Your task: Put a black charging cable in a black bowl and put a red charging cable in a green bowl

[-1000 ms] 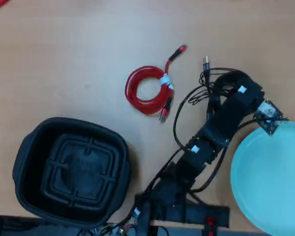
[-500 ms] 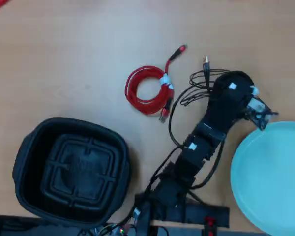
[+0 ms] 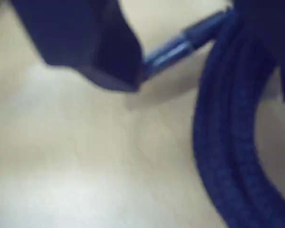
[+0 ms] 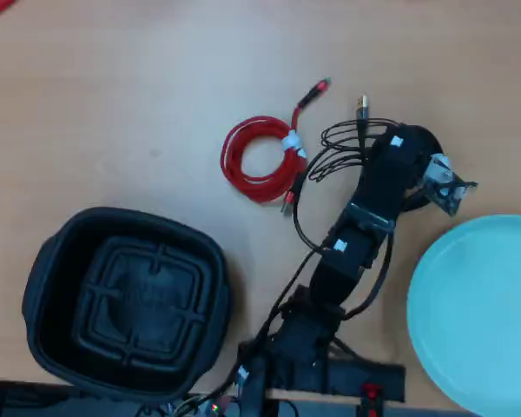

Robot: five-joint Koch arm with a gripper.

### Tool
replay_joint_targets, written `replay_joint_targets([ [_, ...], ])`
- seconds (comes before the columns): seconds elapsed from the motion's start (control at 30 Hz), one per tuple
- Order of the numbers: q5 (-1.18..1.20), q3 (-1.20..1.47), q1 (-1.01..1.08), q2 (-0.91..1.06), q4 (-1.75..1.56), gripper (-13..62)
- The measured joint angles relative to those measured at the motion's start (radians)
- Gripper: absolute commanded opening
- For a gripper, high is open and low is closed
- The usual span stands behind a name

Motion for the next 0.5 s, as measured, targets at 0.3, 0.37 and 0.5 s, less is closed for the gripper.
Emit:
replay_joint_targets([
  [0.3, 0.000, -0.011, -0.012, -0.098, -0.097, 30.5],
  [0.37, 0.002, -0.037, -0.011, -0.138, -0.104, 30.3],
  [0.5, 0.003, -0.035, -0.006, -0.170, -0.104, 30.3],
])
